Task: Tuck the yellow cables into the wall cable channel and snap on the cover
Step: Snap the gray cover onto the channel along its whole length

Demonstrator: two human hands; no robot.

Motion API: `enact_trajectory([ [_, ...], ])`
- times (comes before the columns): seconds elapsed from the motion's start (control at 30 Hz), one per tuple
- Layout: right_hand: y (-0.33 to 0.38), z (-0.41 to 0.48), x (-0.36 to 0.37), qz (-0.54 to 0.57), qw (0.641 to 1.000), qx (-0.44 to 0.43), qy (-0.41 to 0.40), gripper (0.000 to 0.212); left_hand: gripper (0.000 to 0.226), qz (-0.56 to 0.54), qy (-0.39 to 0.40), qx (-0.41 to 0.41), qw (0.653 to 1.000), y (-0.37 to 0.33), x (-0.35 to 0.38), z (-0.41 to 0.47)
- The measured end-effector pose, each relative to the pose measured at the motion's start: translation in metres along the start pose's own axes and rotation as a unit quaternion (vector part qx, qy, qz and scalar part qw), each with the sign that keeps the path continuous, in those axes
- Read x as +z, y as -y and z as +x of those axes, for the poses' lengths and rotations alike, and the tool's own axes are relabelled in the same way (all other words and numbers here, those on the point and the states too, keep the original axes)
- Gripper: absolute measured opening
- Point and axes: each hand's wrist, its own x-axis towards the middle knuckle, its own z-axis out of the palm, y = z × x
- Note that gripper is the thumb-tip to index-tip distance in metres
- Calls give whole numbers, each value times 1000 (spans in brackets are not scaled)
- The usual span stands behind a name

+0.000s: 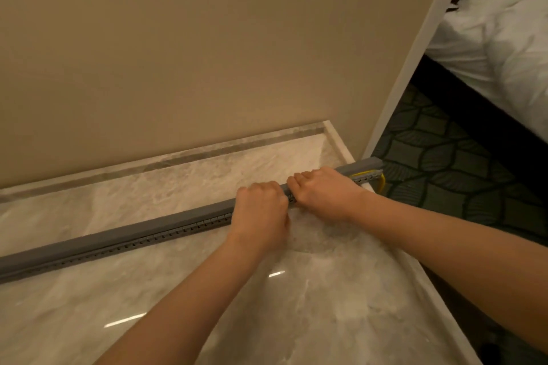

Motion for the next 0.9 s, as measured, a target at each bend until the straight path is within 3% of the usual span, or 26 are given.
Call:
enact_trajectory([
  [0.23, -5, -4, -2, 42, 999, 7, -22, 23, 21, 71, 9, 7, 997, -10, 1, 8],
  [0.37, -18, -10, -1, 112, 993, -11, -38, 20, 16, 37, 14, 16, 999, -14, 12, 15],
  [0.47, -45, -18, -4, 229, 973, 24, -1, 26, 14, 51, 12, 5, 999, -12, 12, 18],
  [0.57, -77, -26, -3, 274, 958, 39, 71, 26, 19, 34, 14, 3, 999, -10, 13, 19],
  [0.7, -103, -35, 0, 257, 959, 42, 112, 30, 31, 17, 15, -2, 1000, -8, 11, 19],
  [0.9, -102, -36, 2, 163, 984, -1, 64, 23, 33, 44, 20, 6, 999, -9, 6, 19],
])
